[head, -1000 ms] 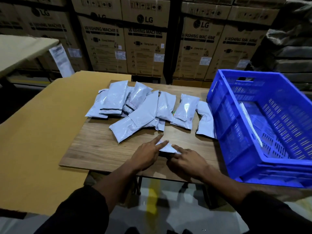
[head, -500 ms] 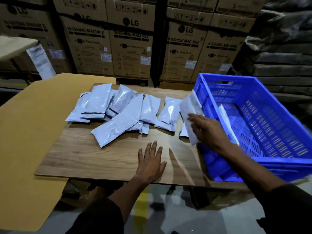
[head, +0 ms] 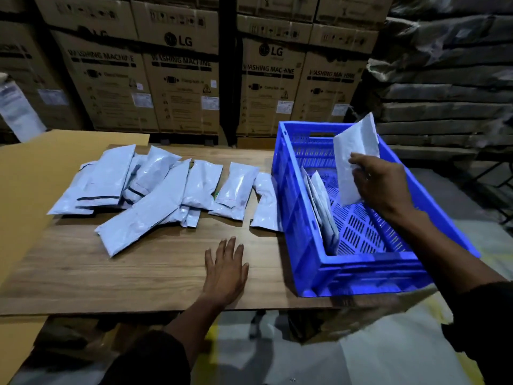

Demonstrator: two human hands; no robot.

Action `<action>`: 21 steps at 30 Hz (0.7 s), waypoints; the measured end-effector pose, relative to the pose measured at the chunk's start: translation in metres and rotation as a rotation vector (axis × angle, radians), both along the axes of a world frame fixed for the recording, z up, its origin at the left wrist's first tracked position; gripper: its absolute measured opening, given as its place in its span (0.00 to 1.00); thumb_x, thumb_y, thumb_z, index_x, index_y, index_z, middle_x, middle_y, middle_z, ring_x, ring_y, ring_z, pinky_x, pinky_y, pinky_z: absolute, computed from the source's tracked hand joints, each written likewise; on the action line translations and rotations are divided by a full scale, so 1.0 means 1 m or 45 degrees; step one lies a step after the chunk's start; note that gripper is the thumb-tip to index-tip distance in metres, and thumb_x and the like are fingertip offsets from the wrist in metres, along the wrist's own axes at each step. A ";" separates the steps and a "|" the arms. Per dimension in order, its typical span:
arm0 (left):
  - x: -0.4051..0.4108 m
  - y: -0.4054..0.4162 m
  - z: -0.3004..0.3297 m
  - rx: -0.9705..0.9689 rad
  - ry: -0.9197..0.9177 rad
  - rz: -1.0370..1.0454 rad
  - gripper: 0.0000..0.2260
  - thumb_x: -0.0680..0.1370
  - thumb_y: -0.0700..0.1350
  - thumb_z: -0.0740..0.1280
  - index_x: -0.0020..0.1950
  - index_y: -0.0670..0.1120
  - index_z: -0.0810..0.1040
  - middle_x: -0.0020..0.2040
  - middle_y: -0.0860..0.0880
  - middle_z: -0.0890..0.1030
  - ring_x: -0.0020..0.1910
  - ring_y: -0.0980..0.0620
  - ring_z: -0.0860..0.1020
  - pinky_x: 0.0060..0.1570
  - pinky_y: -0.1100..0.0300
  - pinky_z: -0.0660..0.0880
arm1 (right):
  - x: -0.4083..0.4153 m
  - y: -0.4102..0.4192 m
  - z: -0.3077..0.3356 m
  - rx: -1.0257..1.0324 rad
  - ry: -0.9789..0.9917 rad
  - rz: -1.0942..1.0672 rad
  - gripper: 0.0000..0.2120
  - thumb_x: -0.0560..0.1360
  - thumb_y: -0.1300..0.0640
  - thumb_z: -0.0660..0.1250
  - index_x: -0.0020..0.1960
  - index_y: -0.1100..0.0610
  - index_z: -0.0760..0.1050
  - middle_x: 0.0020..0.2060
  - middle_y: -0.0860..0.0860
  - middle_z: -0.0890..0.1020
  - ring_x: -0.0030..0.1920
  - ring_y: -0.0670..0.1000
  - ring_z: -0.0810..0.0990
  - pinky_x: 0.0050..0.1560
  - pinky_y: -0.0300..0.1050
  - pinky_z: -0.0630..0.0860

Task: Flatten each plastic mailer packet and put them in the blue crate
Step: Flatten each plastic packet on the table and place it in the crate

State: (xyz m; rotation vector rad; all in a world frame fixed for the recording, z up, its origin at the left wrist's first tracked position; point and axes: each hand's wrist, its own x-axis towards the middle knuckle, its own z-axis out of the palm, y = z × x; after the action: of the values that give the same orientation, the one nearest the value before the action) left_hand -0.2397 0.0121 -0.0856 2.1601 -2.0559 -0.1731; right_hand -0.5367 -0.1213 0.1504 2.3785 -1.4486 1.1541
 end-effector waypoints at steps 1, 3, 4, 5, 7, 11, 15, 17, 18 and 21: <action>-0.001 0.000 -0.001 -0.019 0.000 0.004 0.25 0.77 0.56 0.54 0.66 0.46 0.78 0.71 0.43 0.75 0.68 0.40 0.73 0.62 0.32 0.69 | -0.008 -0.005 -0.006 0.054 0.089 -0.052 0.15 0.73 0.68 0.69 0.59 0.62 0.81 0.50 0.63 0.85 0.45 0.65 0.84 0.47 0.57 0.81; -0.002 0.000 -0.002 -0.056 -0.010 0.015 0.25 0.77 0.56 0.54 0.67 0.46 0.77 0.71 0.43 0.75 0.68 0.40 0.73 0.62 0.32 0.70 | -0.022 -0.017 -0.023 0.260 0.377 -0.172 0.15 0.73 0.66 0.66 0.59 0.60 0.80 0.50 0.64 0.84 0.47 0.66 0.83 0.47 0.57 0.80; -0.002 0.000 -0.003 -0.065 -0.015 0.022 0.25 0.78 0.56 0.54 0.67 0.46 0.77 0.71 0.43 0.75 0.68 0.40 0.74 0.61 0.32 0.71 | -0.025 -0.023 -0.033 0.394 0.540 -0.215 0.15 0.73 0.66 0.64 0.59 0.59 0.79 0.50 0.64 0.83 0.48 0.66 0.82 0.46 0.55 0.79; -0.002 0.000 -0.004 -0.057 -0.020 0.029 0.25 0.78 0.56 0.54 0.67 0.46 0.78 0.71 0.44 0.75 0.68 0.40 0.74 0.60 0.32 0.71 | -0.025 -0.026 -0.042 0.513 0.689 -0.226 0.14 0.73 0.66 0.63 0.57 0.59 0.78 0.49 0.63 0.82 0.49 0.65 0.81 0.45 0.54 0.78; -0.003 0.000 -0.006 -0.023 -0.031 0.045 0.25 0.78 0.56 0.53 0.69 0.46 0.77 0.72 0.44 0.74 0.69 0.41 0.74 0.60 0.32 0.71 | -0.023 -0.032 -0.057 0.655 0.910 -0.210 0.09 0.72 0.66 0.61 0.51 0.60 0.74 0.49 0.63 0.80 0.49 0.65 0.81 0.43 0.52 0.76; -0.002 0.000 -0.009 0.029 -0.049 0.083 0.26 0.79 0.57 0.51 0.72 0.49 0.75 0.75 0.47 0.71 0.73 0.43 0.71 0.63 0.33 0.69 | -0.018 -0.047 -0.085 0.761 1.081 -0.173 0.11 0.74 0.67 0.61 0.56 0.62 0.74 0.54 0.64 0.78 0.54 0.66 0.80 0.46 0.54 0.75; -0.005 -0.002 -0.010 0.044 -0.026 0.108 0.27 0.79 0.57 0.50 0.73 0.49 0.73 0.77 0.48 0.69 0.75 0.44 0.68 0.66 0.33 0.66 | -0.015 -0.058 -0.100 0.870 0.972 -0.055 0.11 0.75 0.64 0.62 0.56 0.60 0.76 0.54 0.63 0.80 0.55 0.65 0.79 0.50 0.52 0.75; -0.006 -0.002 -0.012 0.008 -0.027 0.114 0.28 0.79 0.57 0.49 0.75 0.50 0.71 0.79 0.48 0.66 0.77 0.45 0.65 0.69 0.33 0.63 | -0.008 -0.057 -0.100 0.864 0.882 0.021 0.06 0.74 0.63 0.63 0.49 0.60 0.76 0.50 0.63 0.81 0.53 0.66 0.79 0.45 0.50 0.72; -0.007 -0.001 -0.013 0.007 -0.023 0.119 0.29 0.79 0.57 0.48 0.76 0.50 0.70 0.79 0.49 0.65 0.77 0.45 0.64 0.70 0.34 0.61 | -0.005 -0.057 -0.099 0.854 0.834 0.061 0.03 0.73 0.64 0.63 0.45 0.58 0.74 0.48 0.63 0.81 0.51 0.66 0.79 0.43 0.50 0.72; -0.006 -0.002 -0.014 0.005 -0.009 0.130 0.28 0.79 0.57 0.49 0.75 0.49 0.71 0.79 0.48 0.65 0.77 0.45 0.65 0.69 0.33 0.61 | -0.002 -0.058 -0.099 0.862 0.713 0.128 0.12 0.69 0.68 0.63 0.36 0.53 0.65 0.39 0.60 0.79 0.45 0.64 0.79 0.39 0.50 0.69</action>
State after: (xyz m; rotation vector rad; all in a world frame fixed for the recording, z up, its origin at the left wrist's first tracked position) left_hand -0.2462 0.0100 -0.0992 2.2646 -1.9448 -0.1576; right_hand -0.5383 -0.1790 0.0510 2.8647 -1.6772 -0.0728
